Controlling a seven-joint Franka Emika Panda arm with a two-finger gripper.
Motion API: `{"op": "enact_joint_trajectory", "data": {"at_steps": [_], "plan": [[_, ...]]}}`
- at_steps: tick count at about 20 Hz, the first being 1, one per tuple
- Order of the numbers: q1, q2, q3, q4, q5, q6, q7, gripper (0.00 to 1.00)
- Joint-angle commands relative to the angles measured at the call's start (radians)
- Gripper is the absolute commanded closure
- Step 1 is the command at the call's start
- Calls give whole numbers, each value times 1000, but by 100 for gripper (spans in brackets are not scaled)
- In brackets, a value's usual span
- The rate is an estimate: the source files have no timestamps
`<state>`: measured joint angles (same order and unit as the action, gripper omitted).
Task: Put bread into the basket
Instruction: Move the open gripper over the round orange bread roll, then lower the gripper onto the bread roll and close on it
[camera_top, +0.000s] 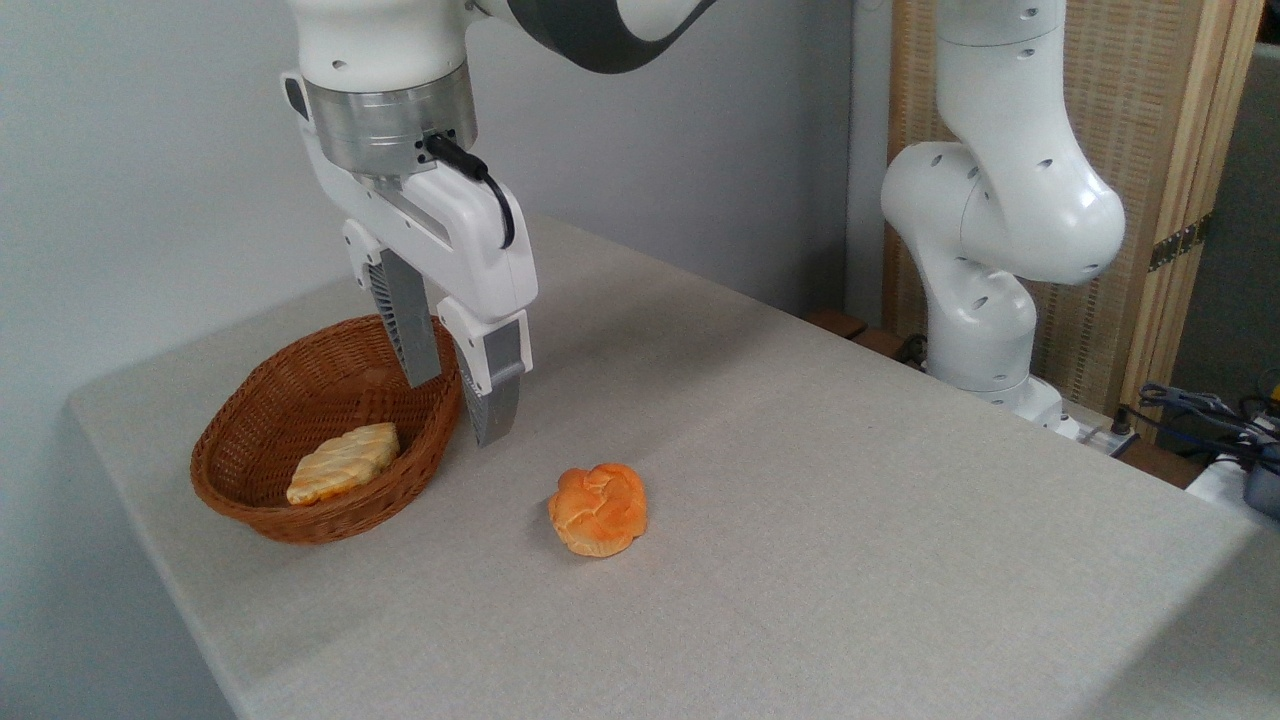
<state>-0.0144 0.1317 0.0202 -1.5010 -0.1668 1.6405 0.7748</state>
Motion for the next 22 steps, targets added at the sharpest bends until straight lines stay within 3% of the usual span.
{"op": "enact_joint_trajectory", "data": {"at_steps": [1, 6, 8, 15, 20, 22], "plan": [[-15, 2, -21, -30, 2, 2, 12, 0], [-19, 2, -43, -65, 4, 38, 6, 0], [-21, -9, -55, -96, 47, 56, 9, 0], [-22, -161, -94, -409, 105, 220, 18, 0], [-21, -173, -94, -498, 107, 254, 52, 0], [-21, -173, -94, -530, 140, 259, 54, 0]]}}
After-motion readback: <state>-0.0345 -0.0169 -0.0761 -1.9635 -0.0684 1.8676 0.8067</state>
